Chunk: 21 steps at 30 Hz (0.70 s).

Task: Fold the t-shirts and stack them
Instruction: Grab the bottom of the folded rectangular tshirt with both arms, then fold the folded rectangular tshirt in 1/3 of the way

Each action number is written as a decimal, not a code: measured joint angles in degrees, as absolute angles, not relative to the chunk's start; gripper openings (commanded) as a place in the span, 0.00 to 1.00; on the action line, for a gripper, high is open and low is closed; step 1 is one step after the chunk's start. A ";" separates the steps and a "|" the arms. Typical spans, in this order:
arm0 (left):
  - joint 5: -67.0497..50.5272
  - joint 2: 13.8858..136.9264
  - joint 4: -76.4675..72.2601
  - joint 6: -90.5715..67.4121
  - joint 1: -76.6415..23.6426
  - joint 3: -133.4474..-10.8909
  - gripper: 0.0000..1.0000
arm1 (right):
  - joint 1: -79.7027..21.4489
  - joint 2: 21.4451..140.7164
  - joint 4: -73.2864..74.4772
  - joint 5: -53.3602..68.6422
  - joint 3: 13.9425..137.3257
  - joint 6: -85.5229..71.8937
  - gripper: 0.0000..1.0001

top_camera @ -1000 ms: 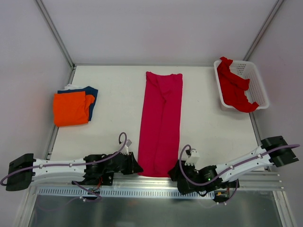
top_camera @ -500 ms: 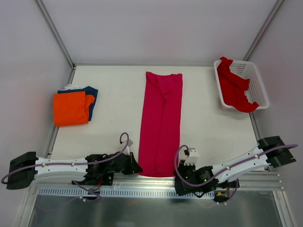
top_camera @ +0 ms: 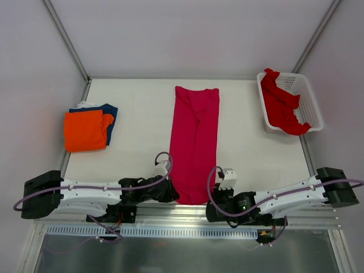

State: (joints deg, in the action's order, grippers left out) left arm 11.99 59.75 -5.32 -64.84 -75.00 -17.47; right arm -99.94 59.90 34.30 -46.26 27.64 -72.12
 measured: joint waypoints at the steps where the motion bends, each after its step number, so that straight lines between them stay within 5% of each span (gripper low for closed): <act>1: 12.19 59.79 -5.30 -64.64 -74.91 -17.80 0.00 | -99.02 60.45 33.80 -46.24 27.83 -70.63 0.01; 13: 13.78 52.71 0.67 -59.44 -67.05 -22.81 0.00 | -86.72 64.27 27.03 -43.13 33.43 -50.57 0.01; 21: 13.10 58.52 1.63 -52.90 -57.95 -26.89 0.00 | -76.29 64.90 22.61 -40.14 34.06 -39.31 0.01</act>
State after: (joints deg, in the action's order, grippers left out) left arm 13.10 58.52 1.63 -52.90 -57.95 -26.89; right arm -76.29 64.90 22.61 -40.14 34.06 -39.31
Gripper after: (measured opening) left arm 0.022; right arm 0.036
